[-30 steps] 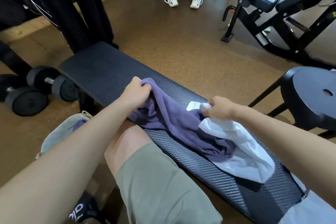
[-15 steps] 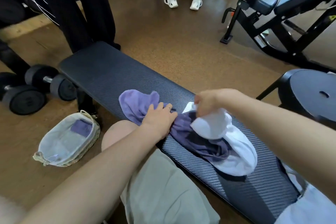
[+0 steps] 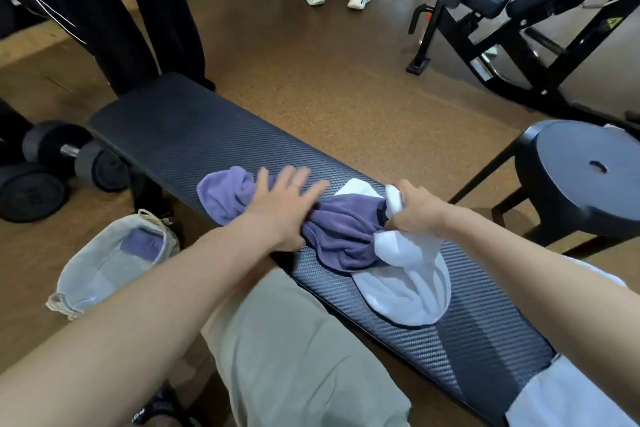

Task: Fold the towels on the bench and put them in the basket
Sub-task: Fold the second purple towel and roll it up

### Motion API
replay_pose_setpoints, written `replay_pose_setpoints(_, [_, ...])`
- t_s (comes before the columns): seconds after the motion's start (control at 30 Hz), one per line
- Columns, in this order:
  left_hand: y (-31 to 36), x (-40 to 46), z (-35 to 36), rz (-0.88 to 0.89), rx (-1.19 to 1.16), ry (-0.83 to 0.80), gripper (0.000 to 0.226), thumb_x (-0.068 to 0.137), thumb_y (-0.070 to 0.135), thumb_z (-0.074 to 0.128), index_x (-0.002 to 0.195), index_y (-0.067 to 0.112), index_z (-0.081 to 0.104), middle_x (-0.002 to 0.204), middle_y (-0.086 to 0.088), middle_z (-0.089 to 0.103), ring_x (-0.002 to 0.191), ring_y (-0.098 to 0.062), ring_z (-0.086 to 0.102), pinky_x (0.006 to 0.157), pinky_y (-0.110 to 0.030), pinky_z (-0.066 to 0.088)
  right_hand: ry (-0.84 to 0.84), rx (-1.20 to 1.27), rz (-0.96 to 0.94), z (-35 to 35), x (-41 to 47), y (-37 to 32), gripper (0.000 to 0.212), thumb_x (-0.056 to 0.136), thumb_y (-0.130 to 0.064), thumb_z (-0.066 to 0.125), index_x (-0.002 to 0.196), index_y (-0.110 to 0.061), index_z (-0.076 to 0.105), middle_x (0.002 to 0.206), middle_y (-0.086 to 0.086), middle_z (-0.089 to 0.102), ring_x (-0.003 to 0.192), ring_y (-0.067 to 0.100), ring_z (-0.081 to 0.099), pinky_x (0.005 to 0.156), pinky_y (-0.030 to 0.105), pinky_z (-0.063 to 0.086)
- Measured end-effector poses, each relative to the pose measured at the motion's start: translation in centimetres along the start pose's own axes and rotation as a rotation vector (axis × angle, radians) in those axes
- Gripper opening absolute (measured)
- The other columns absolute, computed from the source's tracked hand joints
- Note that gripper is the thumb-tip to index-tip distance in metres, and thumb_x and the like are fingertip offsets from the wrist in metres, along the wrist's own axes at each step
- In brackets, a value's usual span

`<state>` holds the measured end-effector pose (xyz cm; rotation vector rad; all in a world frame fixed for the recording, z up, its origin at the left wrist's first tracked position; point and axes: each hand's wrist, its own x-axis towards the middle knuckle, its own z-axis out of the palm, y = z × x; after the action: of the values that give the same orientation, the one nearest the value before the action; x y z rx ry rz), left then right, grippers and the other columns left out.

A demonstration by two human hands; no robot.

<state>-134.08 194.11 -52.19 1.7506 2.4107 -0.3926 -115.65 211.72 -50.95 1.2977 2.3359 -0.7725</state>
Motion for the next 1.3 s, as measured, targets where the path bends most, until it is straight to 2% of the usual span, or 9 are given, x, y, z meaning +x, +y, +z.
replay_pose_setpoints(0.1, [4.2, 0.4, 0.8, 0.133, -0.054, -0.089, 0.095, 0.084, 0.053, 0.065, 0.157, 0.025, 0.012, 0.157, -0.011, 0.027, 0.143, -0.032, 0.028, 0.114, -0.059, 0.022, 0.068, 0.07, -0.07, 0.0, 0.1, -1.0, 0.067, 0.081, -0.025, 0.072, 0.139, -0.016, 0.04, 0.129, 0.02, 0.049, 0.107, 0.037, 0.054, 0.077, 0.033, 0.043])
replay_pose_setpoints(0.27, [4.5, 1.5, 2.4, 0.045, -0.072, 0.111, 0.035, 0.1, 0.014, 0.044, 0.134, 0.015, 0.036, 0.123, -0.012, 0.058, 0.111, -0.034, 0.059, 0.069, -0.04, 0.037, 0.141, -0.015, -0.053, 0.3, -0.4, -0.9, 0.058, 0.086, -0.033, 0.067, 0.135, -0.015, 0.039, 0.13, 0.018, 0.042, 0.112, 0.04, 0.054, 0.09, 0.039, 0.046])
replay_pose_setpoints(0.5, [-3.1, 2.1, -2.1, -0.348, -0.778, 0.312, 0.001, 0.096, 0.012, 0.04, 0.096, 0.012, 0.039, 0.096, -0.018, 0.06, 0.093, -0.038, 0.056, 0.071, -0.041, 0.037, -0.142, -0.468, 0.027, 0.6, -2.1, 2.5, 0.076, 0.094, -0.04, 0.057, 0.153, -0.008, 0.021, 0.143, 0.014, 0.053, 0.124, 0.033, 0.056, 0.086, 0.034, 0.046])
replay_pose_setpoints(0.67, [-3.2, 1.7, -3.1, -0.309, -0.82, 0.19, 0.016, 0.101, 0.03, 0.045, 0.1, 0.014, 0.042, 0.11, -0.017, 0.063, 0.105, -0.038, 0.057, 0.076, -0.04, 0.036, -0.151, -0.841, 0.193, 0.3, -3.2, 1.2, 0.071, 0.088, -0.035, 0.062, 0.15, -0.017, 0.031, 0.147, 0.007, 0.042, 0.134, 0.037, 0.045, 0.099, 0.058, 0.042])
replay_pose_setpoints(0.77, [-1.6, 1.6, -1.9, -0.149, -0.725, 0.106, 0.023, 0.098, 0.036, 0.055, 0.103, 0.016, 0.046, 0.11, -0.012, 0.065, 0.106, -0.036, 0.06, 0.074, -0.037, 0.037, 0.133, -0.704, -0.212, 1.5, -2.5, -1.7, 0.047, 0.094, -0.037, 0.05, 0.139, -0.023, 0.042, 0.137, 0.009, 0.046, 0.131, 0.032, 0.045, 0.103, 0.051, 0.038])
replay_pose_setpoints(0.93, [-2.2, 0.6, -0.1, 0.099, -0.569, -0.121, 0.052, 0.083, 0.042, 0.067, 0.13, 0.03, 0.051, 0.119, 0.005, 0.066, 0.108, -0.021, 0.06, 0.091, -0.041, 0.049, 0.001, -0.504, -0.391, 4.3, -1.4, -3.6, 0.036, 0.092, -0.035, 0.051, 0.122, -0.017, 0.044, 0.124, 0.013, 0.049, 0.116, 0.035, 0.053, 0.092, 0.041, 0.045])
replay_pose_setpoints(1.07, [-5.1, -0.1, 0.6, -0.028, -0.566, 0.002, 0.051, 0.082, 0.033, 0.068, 0.131, 0.026, 0.056, 0.119, -0.003, 0.061, 0.113, -0.026, 0.055, 0.095, -0.043, 0.046, -0.203, -0.459, -0.207, 3.9, -2.1, -3.1, 0.02, 0.099, -0.025, 0.05, 0.114, -0.012, 0.051, 0.093, 0.011, 0.065, 0.066, 0.021, 0.061, 0.064, 0.032, 0.055])
replay_pose_setpoints(1.2, [-8.5, -1.3, 1.5, -0.218, -0.607, 0.086, 0.069, 0.074, 0.051, 0.055, 0.141, 0.031, 0.049, 0.137, -0.004, 0.052, 0.128, -0.026, 0.047, 0.104, -0.043, 0.041, -0.661, -0.85, 0.107, 1.4, -2.5, -6.2, 0.025, 0.097, -0.016, 0.049, 0.091, -0.005, 0.072, 0.053, 0.001, 0.067, 0.053, 0.01, 0.064, 0.081, 0.027, 0.058])
replay_pose_setpoints(1.3, [-10.4, -1.8, 2.6, -0.437, -0.671, 0.165, 0.064, 0.088, 0.056, 0.058, 0.146, 0.036, 0.042, 0.146, -0.004, 0.043, 0.134, -0.03, 0.04, 0.11, -0.045, 0.036, -0.433, -0.858, -0.02, -0.3, -1.9, -10.1, 0.022, 0.089, -0.022, 0.057, 0.074, -0.007, 0.063, 0.051, 0.002, 0.063, 0.056, 0.018, 0.064, 0.066, 0.028, 0.056])
